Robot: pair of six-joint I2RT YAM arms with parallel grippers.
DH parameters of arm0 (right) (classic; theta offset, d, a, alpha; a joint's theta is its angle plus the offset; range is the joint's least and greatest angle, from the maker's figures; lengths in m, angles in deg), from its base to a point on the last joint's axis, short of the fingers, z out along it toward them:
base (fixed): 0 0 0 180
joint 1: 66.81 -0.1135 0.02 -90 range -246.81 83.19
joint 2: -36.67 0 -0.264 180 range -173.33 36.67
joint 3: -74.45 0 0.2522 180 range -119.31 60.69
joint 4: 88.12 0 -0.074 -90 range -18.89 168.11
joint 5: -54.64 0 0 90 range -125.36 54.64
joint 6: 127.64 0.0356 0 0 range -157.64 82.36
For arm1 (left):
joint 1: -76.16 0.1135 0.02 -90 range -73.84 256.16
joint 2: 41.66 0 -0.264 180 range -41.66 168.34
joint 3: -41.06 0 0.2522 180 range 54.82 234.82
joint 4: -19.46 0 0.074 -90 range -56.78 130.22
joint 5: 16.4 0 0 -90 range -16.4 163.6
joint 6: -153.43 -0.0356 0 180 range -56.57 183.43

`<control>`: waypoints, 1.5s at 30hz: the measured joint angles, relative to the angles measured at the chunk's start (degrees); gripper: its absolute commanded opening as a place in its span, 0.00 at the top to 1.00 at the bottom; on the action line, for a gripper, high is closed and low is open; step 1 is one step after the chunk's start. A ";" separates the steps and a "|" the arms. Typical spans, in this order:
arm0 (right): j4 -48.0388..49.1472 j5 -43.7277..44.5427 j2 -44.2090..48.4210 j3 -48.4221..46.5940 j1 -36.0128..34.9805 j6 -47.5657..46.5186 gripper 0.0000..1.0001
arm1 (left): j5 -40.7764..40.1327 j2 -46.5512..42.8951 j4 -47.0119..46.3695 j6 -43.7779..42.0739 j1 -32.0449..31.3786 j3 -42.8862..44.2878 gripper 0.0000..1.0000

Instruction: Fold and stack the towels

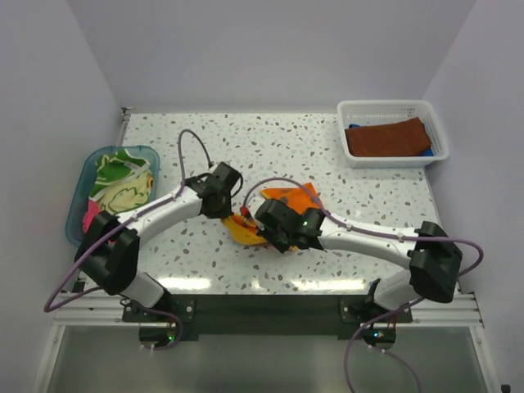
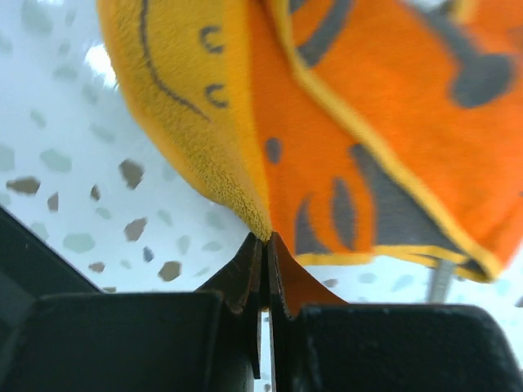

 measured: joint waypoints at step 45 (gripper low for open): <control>-14.19 -4.33 -3.32 -58.93 18.71 -19.21 1.00 | 0.11 -5.53 3.63 0.35 8.70 54.10 1.00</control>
